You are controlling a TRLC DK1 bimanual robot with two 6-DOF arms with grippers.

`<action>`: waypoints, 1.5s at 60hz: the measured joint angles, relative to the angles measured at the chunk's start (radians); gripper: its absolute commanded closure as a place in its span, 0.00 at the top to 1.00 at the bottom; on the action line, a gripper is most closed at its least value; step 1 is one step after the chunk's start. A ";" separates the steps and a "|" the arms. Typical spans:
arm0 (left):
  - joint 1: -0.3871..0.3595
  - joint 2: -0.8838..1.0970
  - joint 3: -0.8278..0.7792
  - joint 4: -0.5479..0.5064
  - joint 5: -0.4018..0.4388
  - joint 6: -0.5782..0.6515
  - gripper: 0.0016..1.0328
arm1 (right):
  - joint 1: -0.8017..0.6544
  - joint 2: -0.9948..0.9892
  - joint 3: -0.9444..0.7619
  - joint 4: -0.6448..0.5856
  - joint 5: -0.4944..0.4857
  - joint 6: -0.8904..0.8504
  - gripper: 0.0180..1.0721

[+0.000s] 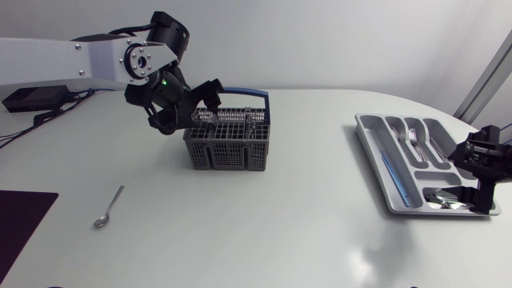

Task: Unload the cutlery basket into the drawer organizer.

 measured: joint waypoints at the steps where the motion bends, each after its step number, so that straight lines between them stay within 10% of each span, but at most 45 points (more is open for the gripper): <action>1: 0.002 0.001 0.001 0.000 0.000 0.000 0.63 | 0.009 -0.007 -0.001 -0.008 0.000 0.016 0.93; 51: -0.032 0.072 0.065 -0.008 -0.061 -0.034 0.53 | 0.760 -0.246 -0.017 -0.137 0.134 0.706 0.93; 90: -0.043 0.152 0.124 -0.019 -0.078 -0.044 0.28 | 0.903 -0.195 -0.071 -0.037 0.163 0.825 0.93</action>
